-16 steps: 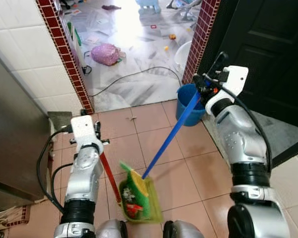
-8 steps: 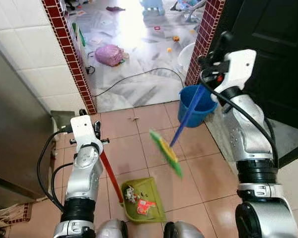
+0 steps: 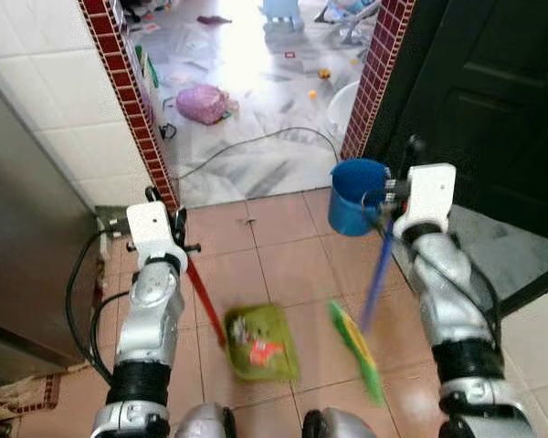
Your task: Sweep floor
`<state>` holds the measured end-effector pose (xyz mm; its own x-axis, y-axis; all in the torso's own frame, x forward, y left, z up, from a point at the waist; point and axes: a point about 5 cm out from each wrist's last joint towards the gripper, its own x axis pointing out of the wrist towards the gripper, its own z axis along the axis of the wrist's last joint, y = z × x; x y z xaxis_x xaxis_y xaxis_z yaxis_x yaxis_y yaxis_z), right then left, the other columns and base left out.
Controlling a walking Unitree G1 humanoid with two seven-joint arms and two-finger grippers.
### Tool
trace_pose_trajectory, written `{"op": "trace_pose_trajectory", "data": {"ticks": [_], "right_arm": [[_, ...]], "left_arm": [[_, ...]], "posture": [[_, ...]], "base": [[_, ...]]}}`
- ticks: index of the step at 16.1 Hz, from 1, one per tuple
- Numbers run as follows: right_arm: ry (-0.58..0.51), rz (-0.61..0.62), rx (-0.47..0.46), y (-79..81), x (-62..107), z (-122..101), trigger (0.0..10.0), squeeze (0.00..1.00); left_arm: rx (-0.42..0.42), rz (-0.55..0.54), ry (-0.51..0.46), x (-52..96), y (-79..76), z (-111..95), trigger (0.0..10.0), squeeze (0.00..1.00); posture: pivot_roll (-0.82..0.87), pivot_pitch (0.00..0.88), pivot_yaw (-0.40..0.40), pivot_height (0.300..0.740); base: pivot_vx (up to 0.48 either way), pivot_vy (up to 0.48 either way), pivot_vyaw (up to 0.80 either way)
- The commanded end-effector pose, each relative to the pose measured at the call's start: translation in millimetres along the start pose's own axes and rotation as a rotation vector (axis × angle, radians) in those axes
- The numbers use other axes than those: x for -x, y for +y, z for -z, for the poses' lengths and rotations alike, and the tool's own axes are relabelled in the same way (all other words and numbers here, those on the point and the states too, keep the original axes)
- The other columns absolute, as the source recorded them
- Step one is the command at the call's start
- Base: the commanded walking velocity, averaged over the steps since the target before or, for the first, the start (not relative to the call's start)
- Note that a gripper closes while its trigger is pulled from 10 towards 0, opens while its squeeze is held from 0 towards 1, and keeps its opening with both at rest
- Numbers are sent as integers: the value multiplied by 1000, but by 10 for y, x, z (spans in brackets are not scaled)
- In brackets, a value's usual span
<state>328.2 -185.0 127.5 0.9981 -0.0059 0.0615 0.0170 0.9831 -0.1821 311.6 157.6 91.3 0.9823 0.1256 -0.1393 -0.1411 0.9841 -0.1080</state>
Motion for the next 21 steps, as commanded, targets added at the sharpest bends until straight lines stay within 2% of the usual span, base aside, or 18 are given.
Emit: {"op": "trace_pose_trajectory", "data": {"ticks": [1, 3, 7, 9, 13, 15, 21], "right_arm": [[-24, 10, 8, 7, 19, 2, 10000, 0], [31, 15, 20, -8, 94, 189, 10000, 0], [113, 66, 38, -57, 154, 376, 10000, 0], [114, 65, 32, -20, 162, 392, 10000, 0], [108, 53, 27, 43, 141, 401, 10000, 0], [110, 46, 31, 44, 135, 409, 10000, 0], [116, 40, 36, 54, 141, 439, 10000, 0]], "left_arm": [[27, 32, -94, -56, -67, -227, 10000, 0], [79, 9, -142, -99, -21, -356, 10000, 0], [124, 20, -214, -141, -32, -591, 10000, 0], [135, 27, -232, -139, -39, -655, 10000, 0], [213, 42, -277, -137, -84, -849, 10000, 0], [236, 46, -319, -142, -100, -1004, 10000, 0], [315, 63, -364, -146, -135, -1267, 10000, 0]], "posture": [[-81, 0, 40, 740], [-83, 0, 48, 740], [-82, 0, 44, 740], [-80, 0, 46, 740], [-77, 0, 45, 740], [-77, 0, 45, 740], [-80, 0, 47, 740]], "base": [[0, 0, -581], [0, 0, -294], [0, 0, -200], [0, 0, -800], [0, 0, -513], [249, 0, -463], [288, 0, -598]]}}
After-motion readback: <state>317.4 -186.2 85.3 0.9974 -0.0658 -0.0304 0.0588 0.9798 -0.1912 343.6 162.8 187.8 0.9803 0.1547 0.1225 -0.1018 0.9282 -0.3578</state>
